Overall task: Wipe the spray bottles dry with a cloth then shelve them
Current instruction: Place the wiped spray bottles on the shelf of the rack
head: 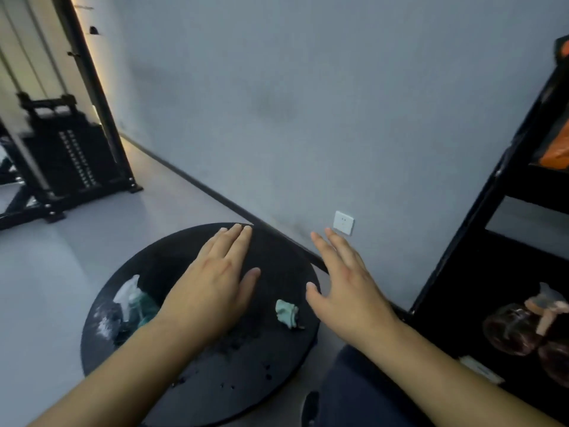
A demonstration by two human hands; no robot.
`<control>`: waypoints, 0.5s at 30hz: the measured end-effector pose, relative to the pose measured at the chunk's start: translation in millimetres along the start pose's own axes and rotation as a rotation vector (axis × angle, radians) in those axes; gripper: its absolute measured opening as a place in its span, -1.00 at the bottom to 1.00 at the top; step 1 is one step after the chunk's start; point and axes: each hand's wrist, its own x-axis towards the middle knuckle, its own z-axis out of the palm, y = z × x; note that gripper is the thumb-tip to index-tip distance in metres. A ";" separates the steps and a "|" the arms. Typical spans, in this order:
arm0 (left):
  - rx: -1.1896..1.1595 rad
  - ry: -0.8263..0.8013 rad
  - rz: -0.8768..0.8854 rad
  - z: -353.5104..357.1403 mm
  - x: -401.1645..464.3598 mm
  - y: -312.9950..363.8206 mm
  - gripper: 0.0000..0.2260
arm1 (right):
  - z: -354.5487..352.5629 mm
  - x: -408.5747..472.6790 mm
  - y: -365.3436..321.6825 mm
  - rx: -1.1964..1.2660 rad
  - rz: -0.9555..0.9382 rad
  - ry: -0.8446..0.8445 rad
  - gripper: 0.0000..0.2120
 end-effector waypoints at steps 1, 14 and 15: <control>0.004 0.000 -0.029 -0.2 -3.0 -12.4 -0.33 | 8.7 5.4 -6.8 0.000 -0.014 -0.017 -0.24; 0.000 0.044 -0.360 4.9 -26.9 -160.9 -0.46 | 104.1 69.1 -77.8 0.061 -0.146 -0.170 -0.25; -0.005 0.054 -0.387 5.9 -27.9 -171.5 -0.47 | 110.8 73.6 -81.2 0.066 -0.153 -0.183 -0.25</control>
